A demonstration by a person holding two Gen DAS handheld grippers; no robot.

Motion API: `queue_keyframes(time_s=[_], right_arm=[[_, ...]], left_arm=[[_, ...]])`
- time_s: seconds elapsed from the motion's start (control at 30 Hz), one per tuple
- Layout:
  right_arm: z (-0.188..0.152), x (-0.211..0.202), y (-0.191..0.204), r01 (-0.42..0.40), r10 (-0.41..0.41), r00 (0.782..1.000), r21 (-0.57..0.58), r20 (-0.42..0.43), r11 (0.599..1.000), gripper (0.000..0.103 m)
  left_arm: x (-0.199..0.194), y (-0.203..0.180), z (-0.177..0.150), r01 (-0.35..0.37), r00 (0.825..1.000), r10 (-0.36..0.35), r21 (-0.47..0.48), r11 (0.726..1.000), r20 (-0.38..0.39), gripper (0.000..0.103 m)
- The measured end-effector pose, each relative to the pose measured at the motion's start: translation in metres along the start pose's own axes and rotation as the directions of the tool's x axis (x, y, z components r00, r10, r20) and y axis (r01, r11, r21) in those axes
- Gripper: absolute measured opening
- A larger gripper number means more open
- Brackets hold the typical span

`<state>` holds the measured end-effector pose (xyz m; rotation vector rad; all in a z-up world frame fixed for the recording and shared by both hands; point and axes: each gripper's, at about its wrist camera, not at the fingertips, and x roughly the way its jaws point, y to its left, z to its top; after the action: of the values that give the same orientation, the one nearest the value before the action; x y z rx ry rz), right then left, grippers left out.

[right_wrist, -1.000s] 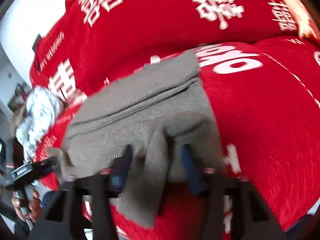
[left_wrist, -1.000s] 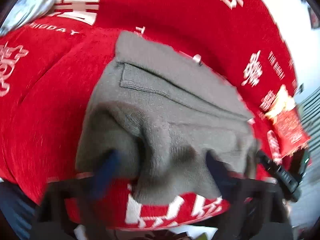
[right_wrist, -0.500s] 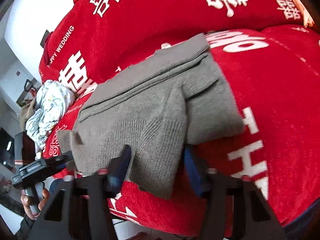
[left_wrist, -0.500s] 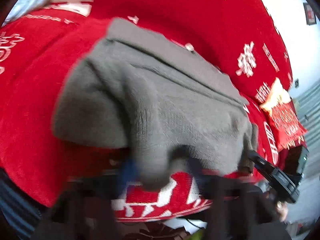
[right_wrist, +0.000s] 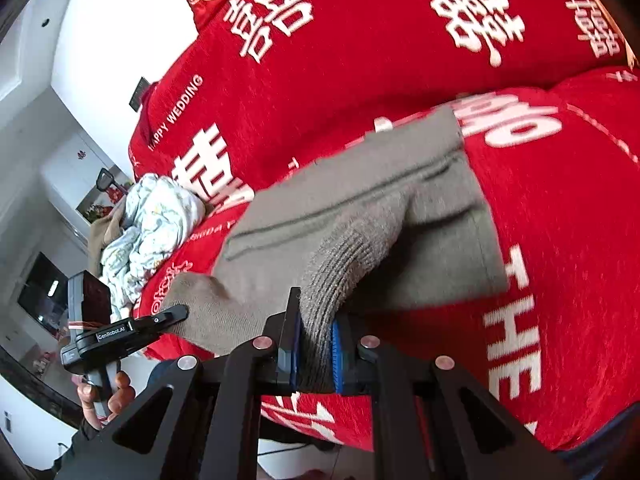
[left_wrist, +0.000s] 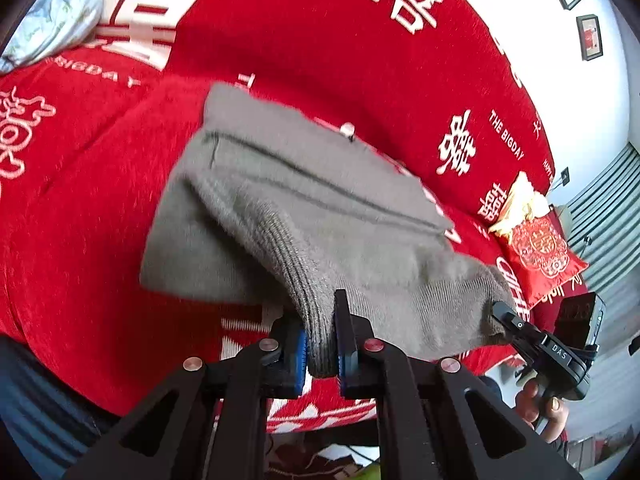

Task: Fold small clothes
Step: 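Lift the hem with both tools and fold it toward the collar, then hold the folded hem down on the sweater with both tools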

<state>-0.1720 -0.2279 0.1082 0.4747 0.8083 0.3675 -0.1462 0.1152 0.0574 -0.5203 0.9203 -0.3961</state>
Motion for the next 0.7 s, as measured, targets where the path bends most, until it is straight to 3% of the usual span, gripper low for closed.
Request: queue_keyframes(time_s=[0.33,0.5,0.7], right_arm=[[0.035,-0.018,0.007,0.011,-0.013,0.995,0.014,0.096,1.000,0.013],[0.057,-0.017,0.009,0.032,-0.036,0.987,0.033,0.154,0.999,0.013],[0.085,-0.004,0.010,0.045,-0.052,0.985,0.047,0.167,0.998,0.013]], left_arm=[[-0.027,-0.015,0.041,-0.005,0.984,0.007,-0.008,1.000,0.176,0.012],[-0.023,-0.027,0.060,-0.014,0.977,0.014,-0.001,1.000,0.211,0.012],[-0.011,-0.036,0.088,-0.033,0.972,0.034,-0.008,0.999,0.232,0.012]])
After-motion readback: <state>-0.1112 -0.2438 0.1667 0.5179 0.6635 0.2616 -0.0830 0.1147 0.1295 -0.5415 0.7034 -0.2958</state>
